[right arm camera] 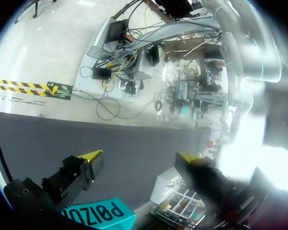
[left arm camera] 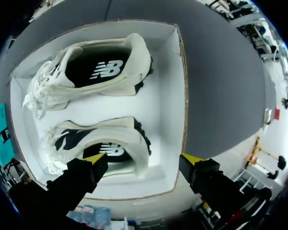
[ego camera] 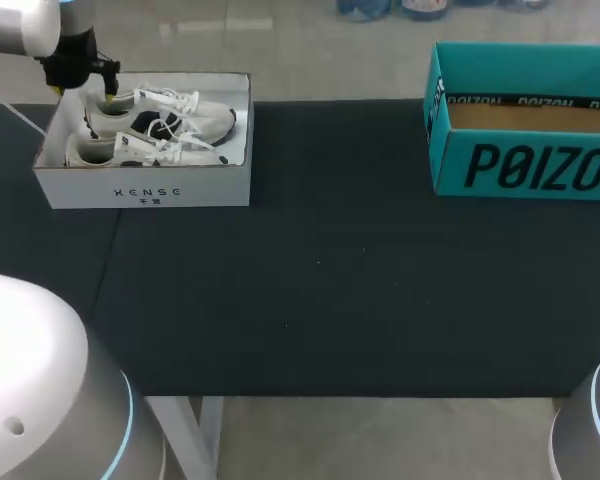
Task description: Take the shoe out of the shoebox, open the shoe tongue, remove and reinsert the insole, then place the shoe into the shoebox
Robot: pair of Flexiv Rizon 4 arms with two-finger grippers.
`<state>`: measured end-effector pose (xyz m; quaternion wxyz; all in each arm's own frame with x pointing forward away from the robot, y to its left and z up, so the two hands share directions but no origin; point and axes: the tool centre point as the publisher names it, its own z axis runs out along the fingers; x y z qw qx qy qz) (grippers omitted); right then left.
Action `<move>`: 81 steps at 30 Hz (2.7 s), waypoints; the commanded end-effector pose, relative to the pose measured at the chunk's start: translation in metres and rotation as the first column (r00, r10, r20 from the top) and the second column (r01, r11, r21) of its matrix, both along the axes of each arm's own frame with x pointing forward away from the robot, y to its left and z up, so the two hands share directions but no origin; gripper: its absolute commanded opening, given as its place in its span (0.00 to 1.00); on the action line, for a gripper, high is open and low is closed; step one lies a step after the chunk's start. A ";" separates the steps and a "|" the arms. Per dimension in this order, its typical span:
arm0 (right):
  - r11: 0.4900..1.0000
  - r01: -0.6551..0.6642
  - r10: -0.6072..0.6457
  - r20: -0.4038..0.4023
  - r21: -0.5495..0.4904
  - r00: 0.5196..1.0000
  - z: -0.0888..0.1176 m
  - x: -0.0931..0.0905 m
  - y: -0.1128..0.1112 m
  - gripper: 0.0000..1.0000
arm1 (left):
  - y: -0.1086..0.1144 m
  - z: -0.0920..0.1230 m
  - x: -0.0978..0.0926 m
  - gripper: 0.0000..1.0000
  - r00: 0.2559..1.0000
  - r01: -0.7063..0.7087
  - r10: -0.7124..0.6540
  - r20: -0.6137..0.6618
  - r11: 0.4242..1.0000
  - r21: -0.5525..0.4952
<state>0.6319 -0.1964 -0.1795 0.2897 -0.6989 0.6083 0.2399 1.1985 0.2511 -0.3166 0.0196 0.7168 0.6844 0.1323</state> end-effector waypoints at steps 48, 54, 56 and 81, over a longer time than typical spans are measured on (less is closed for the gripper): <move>0.968 0.238 -0.250 0.248 0.078 0.936 0.000 -0.008 0.001 1.00 | 0.017 0.009 -0.144 1.00 0.985 -0.130 0.109 -0.134 0.979 -0.154; 0.968 0.238 -0.250 0.248 0.078 0.936 0.000 -0.008 0.001 1.00 | 0.014 -0.006 -0.136 1.00 0.981 -0.144 0.121 -0.149 0.977 -0.154; 0.968 0.238 -0.250 0.248 0.078 0.936 0.000 -0.008 0.001 1.00 | 0.014 -0.011 -0.133 1.00 0.979 -0.155 0.130 -0.157 0.976 -0.156; 0.968 0.238 -0.250 0.248 0.078 0.936 0.000 -0.008 0.001 1.00 | 0.006 -0.041 -0.123 0.94 0.974 -0.168 0.145 -0.173 0.978 -0.124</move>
